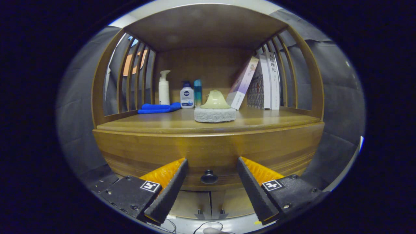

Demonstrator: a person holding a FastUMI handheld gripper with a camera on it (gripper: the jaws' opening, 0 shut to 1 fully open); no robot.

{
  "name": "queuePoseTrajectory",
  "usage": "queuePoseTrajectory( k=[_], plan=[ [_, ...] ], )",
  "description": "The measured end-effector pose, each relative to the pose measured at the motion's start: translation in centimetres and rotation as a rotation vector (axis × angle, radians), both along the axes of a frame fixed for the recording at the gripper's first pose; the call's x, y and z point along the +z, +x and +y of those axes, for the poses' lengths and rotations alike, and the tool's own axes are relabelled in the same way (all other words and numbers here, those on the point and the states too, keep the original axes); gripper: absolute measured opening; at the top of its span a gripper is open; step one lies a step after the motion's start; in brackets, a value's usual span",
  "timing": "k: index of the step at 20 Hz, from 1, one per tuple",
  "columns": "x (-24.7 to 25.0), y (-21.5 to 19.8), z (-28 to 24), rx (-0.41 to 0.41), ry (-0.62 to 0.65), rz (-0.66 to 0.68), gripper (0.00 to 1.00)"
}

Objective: Pull open the drawer, take out the items inside it, and place them on the countertop above the cabinet.

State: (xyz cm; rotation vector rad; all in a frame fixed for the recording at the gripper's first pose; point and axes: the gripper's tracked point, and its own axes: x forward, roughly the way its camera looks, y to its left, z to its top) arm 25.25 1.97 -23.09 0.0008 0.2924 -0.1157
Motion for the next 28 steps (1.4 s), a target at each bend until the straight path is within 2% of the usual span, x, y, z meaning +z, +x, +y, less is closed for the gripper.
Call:
queuePoseTrajectory(
  k=[3,6,17,20,28],
  plan=[
    [0.5,-0.2,0.0,0.002,0.013,0.011,0.99],
    [3.2,-1.4,-0.8,0.003,0.001,-0.039,0.99],
    [16.4,-14.5,-3.4,0.039,0.005,-0.202,0.99],
    [19.8,-17.8,-3.7,0.056,0.056,-0.266,0.99],
    [24.4,-22.7,-5.4,0.051,0.055,-0.342,0.99]
  ],
)
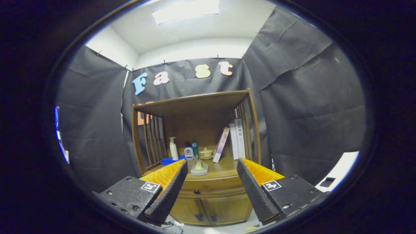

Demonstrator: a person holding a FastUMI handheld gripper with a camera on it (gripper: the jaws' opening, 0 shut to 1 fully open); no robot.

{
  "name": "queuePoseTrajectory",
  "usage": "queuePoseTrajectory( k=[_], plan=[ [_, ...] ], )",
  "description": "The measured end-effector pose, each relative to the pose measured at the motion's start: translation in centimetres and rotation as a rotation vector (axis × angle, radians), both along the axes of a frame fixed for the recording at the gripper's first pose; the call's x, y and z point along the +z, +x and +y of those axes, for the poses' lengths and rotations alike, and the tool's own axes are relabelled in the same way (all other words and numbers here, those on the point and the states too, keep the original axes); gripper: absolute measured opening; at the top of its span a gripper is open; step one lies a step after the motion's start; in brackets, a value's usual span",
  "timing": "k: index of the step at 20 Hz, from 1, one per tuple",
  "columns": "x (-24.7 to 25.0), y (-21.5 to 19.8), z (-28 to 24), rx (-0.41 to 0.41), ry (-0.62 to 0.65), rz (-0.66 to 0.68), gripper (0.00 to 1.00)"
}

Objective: Pull open the drawer, take out the items inside it, and place them on the countertop above the cabinet.

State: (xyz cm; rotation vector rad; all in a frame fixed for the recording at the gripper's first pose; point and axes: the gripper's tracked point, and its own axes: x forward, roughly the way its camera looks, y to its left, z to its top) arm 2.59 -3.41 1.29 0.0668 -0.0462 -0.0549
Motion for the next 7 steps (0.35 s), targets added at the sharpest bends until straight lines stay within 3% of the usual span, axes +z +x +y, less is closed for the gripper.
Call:
queuePoseTrajectory(
  k=[7],
  plan=[
    [-0.1,-1.8,2.0,0.047,-0.052,0.011,0.99]
  ],
)
